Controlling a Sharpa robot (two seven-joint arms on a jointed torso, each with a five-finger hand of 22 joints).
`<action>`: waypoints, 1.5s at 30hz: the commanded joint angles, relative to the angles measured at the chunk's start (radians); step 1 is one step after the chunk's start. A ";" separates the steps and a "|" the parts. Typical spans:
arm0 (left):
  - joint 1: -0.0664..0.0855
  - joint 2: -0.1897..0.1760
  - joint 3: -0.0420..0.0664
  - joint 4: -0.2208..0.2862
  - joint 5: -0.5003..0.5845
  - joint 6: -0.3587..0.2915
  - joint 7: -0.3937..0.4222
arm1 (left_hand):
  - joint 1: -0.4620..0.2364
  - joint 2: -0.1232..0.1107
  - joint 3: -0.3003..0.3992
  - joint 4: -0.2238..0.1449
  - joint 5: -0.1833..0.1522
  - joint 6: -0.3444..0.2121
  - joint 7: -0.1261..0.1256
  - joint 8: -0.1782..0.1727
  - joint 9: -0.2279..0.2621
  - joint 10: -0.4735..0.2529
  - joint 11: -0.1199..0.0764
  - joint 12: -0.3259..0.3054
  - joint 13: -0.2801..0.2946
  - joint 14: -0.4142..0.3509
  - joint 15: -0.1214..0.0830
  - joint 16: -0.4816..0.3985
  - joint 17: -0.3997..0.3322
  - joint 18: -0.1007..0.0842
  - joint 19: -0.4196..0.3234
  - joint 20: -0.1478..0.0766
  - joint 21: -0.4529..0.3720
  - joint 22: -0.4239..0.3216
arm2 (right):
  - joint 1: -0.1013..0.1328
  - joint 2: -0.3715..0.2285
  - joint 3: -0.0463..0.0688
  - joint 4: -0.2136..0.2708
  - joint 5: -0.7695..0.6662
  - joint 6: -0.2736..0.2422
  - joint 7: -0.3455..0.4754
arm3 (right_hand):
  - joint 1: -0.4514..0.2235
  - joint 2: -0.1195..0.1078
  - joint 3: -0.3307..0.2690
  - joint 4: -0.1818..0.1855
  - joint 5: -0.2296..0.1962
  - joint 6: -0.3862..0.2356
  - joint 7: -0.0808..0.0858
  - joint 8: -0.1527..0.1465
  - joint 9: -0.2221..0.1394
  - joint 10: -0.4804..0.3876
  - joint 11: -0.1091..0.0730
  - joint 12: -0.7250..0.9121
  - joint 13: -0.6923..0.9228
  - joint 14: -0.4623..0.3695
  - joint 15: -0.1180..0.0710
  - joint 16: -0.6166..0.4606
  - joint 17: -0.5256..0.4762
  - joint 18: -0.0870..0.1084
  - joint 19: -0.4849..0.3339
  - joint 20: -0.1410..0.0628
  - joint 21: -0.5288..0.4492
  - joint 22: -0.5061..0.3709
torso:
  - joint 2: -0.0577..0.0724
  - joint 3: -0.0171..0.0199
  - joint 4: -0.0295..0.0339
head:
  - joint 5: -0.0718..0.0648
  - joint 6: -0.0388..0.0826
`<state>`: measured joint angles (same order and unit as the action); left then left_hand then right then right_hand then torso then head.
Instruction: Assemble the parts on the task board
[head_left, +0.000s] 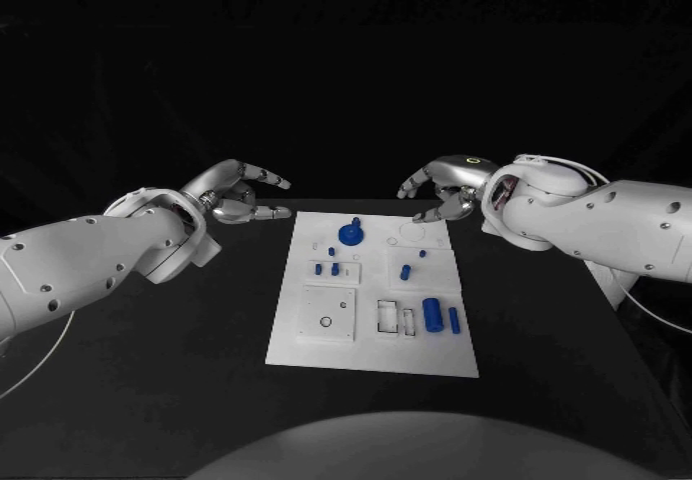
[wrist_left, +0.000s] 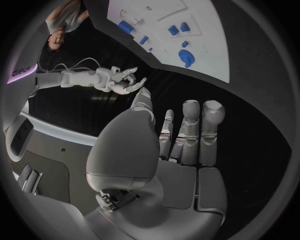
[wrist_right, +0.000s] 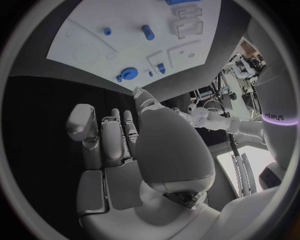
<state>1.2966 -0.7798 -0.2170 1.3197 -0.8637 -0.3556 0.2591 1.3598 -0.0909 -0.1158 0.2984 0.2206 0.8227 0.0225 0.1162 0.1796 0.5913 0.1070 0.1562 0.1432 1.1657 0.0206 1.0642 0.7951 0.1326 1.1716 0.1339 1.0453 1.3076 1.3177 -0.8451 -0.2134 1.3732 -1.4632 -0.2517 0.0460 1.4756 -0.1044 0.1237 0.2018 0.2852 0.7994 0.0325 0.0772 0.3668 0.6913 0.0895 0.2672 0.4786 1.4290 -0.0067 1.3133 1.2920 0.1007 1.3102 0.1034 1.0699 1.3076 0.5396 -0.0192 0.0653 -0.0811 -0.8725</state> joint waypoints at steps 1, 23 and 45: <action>-0.007 -0.005 0.001 0.032 0.187 -0.111 0.171 | 0.001 0.021 0.010 -0.002 -0.006 0.018 0.004 0.006 -0.004 0.013 -0.004 0.017 -0.003 0.019 -0.004 0.014 0.008 -0.017 0.017 -0.003 0.006 0.065 | -0.025 0.008 0.000 -0.032 -0.138 0.020 -0.003 | -0.024 -0.015 0.012 0.016 0.012 0.010 0.003 -0.003 -0.004 -0.002 0.002 0.015 -0.002 0.011 0.001 0.018 0.014 0.001 0.015 -0.001 0.020 0.087 | -0.006 -0.0046 0.0192 | -0.015 0.000; -0.023 -0.054 -0.006 0.199 0.349 0.008 0.209 | 0.136 0.160 0.023 -0.005 0.158 0.061 0.039 -0.034 -0.064 0.074 0.006 0.191 -0.013 -0.200 0.021 -0.150 -0.206 0.033 -0.213 0.012 -0.386 -0.059 | -0.136 0.015 0.000 -0.111 -0.118 0.025 0.025 | -0.063 -0.058 0.153 0.006 0.178 0.082 0.024 0.042 0.030 0.103 -0.008 0.127 0.000 0.033 -0.007 0.073 0.050 -0.016 0.065 -0.008 0.106 0.142 | -0.019 -0.0087 0.0184 | -0.020 0.000; -0.027 -0.034 -0.006 0.201 0.349 0.055 0.189 | 0.158 0.179 -0.002 -0.007 0.173 0.063 0.041 -0.043 -0.083 0.060 0.019 0.246 -0.019 -0.233 0.035 -0.189 -0.264 0.044 -0.255 0.027 -0.492 -0.087 | -0.187 0.054 0.001 -0.186 -0.128 0.005 0.007 | -0.059 -0.059 0.195 -0.030 0.192 0.107 0.041 0.062 0.048 0.105 -0.015 0.178 0.027 0.024 -0.012 0.064 0.033 -0.012 0.055 -0.013 0.082 0.142 | -0.026 -0.0125 0.0198 | -0.022 0.000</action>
<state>1.2701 -0.8162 -0.2233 1.5196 -0.5230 -0.3266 0.4469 1.5096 0.0890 -0.1127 0.2918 0.3891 0.8792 0.0659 0.0784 0.0982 0.6540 0.1231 0.3989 0.1246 0.9368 0.0553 0.8786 0.5322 0.1637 0.9198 0.1586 0.5576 1.2213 1.1332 -0.7936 -0.2130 1.1912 -1.5757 -0.2471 0.0640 1.4159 -0.1634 0.3139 0.1710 0.4748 0.8991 0.0728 0.1351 0.4146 0.8007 0.0734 0.4399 0.5050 1.4541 -0.0164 1.3817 1.3077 0.1005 1.3687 0.0950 1.1570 1.3081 0.5148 -0.0310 0.0859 -0.1057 -0.8725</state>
